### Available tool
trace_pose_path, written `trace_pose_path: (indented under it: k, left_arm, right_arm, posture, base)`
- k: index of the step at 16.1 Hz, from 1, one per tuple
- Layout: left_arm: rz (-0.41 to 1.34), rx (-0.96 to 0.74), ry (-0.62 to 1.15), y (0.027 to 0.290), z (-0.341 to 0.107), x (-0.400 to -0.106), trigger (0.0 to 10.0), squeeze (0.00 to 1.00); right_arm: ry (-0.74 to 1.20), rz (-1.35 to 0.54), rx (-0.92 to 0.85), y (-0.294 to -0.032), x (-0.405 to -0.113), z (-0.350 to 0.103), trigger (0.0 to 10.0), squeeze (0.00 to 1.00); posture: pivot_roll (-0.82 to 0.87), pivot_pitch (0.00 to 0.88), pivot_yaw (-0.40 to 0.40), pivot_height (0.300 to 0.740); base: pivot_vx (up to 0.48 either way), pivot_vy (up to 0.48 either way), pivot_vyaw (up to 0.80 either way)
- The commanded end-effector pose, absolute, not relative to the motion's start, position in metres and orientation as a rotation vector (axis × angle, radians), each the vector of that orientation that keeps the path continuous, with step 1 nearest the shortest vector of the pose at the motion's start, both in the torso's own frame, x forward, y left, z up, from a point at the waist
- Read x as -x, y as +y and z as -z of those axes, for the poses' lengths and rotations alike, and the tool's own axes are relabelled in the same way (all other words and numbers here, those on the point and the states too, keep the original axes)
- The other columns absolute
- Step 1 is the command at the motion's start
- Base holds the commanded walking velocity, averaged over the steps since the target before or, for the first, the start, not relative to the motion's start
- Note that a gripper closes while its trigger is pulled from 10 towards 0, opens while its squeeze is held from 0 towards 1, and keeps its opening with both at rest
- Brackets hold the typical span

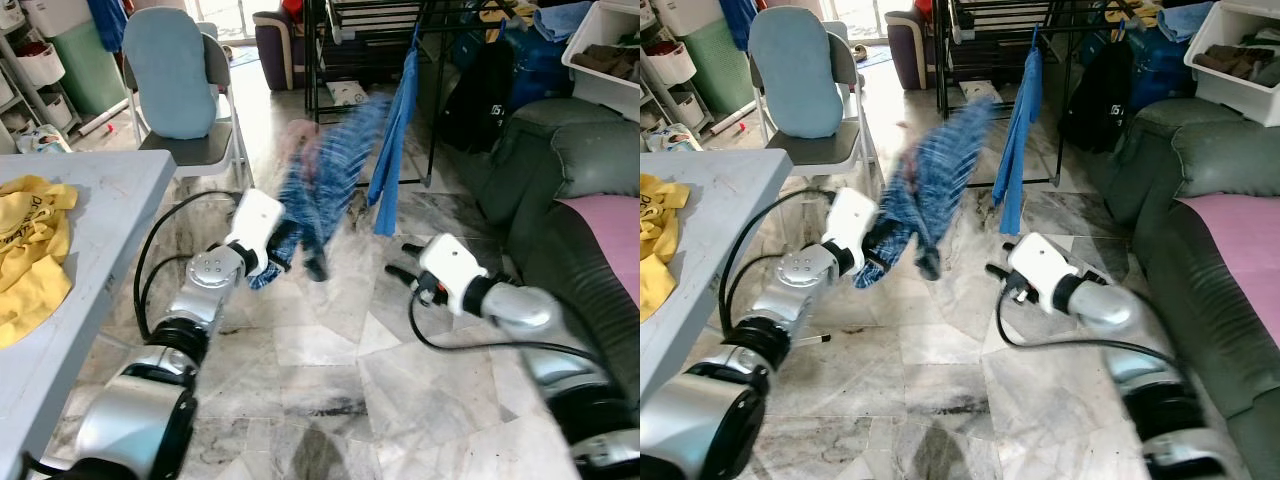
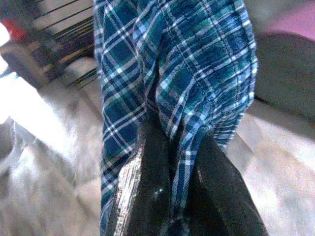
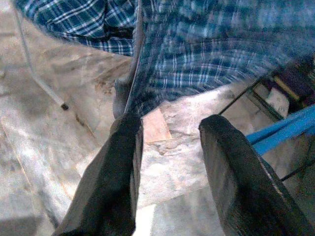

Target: Hang hanger

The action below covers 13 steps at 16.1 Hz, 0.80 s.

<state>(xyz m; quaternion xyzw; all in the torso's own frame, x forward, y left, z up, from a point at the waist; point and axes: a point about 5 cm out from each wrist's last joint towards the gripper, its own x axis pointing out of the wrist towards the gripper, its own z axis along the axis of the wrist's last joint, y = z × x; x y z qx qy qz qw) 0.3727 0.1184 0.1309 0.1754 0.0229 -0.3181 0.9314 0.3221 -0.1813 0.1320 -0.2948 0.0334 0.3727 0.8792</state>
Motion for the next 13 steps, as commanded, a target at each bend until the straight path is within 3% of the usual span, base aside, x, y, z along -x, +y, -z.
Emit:
trace_pose_path:
  k: [1, 6, 13]
  left_arm:
    - [0.768, -0.474, 0.027, 0.118, -0.13, -0.366, 0.0, 0.0]
    - [0.957, -0.707, 0.119, 0.138, -0.109, -0.35, 0.0, 0.0]
    - [1.111, -0.806, 0.034, 0.123, -0.111, -0.342, 0.0, 0.0]
  right_arm:
    - [0.044, -0.819, 0.67, -0.185, -0.323, -0.142, 10.0, 1.0]
    - [0.012, -0.91, 0.767, -0.202, -0.323, -0.171, 10.0, 1.0]
    - [0.065, -1.004, 0.807, -0.207, -0.321, -0.167, 10.0, 1.0]
  posture:
    - [-0.14, 0.0, 0.01, 0.74]
    - [-0.14, 0.0, 0.019, 0.74]
    - [-0.14, 0.0, 0.018, 0.74]
  base:
    - [0.0, 0.0, 0.0]
    - [0.0, 0.0, 0.0]
    - [0.0, 0.0, 0.0]
